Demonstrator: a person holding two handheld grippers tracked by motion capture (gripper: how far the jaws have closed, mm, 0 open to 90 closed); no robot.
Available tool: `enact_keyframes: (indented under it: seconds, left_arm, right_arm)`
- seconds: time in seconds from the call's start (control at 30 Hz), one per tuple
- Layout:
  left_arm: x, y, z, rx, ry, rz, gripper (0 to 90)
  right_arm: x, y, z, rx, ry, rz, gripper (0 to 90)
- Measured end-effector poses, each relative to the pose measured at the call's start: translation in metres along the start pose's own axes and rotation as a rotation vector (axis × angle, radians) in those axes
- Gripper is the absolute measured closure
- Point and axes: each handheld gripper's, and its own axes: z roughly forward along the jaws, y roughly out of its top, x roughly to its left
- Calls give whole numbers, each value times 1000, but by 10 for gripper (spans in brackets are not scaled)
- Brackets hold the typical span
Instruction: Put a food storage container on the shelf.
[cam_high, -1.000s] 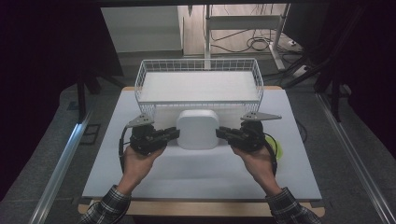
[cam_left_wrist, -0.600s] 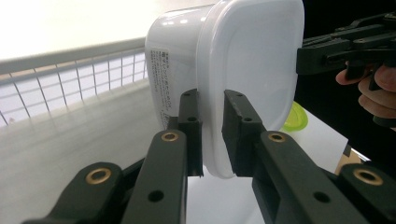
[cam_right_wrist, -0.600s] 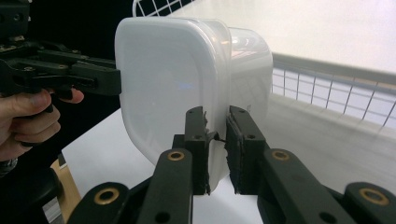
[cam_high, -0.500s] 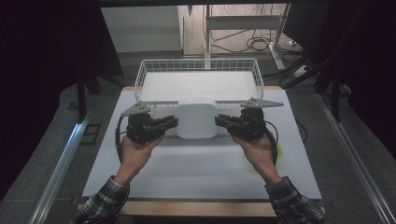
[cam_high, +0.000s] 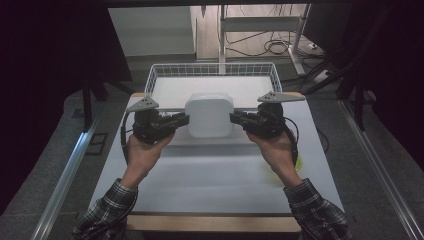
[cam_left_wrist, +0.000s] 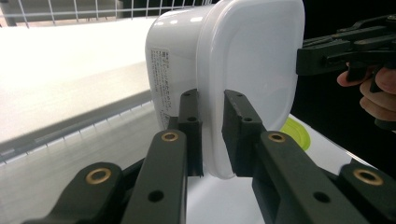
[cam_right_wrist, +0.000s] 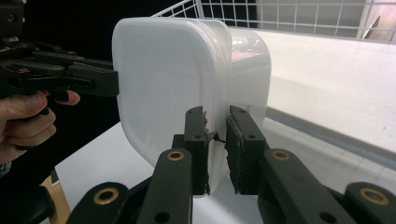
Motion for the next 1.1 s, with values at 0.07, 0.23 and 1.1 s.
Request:
enact_keyframes:
  seconds: [0.07, 0.23, 1.1]
  left_arm:
    - [1, 4, 0, -3, 1, 1, 787]
    - [2, 14, 0, -11, 6, 7, 787]
    - [27, 52, 23, -17, 8, -18, 787]
  right_arm:
    - [-1, 3, 0, -4, -2, 3, 790]
    - [-3, 13, 1, -13, -8, 1, 789]
    - [-28, 49, 17, -33, -44, 38, 783]
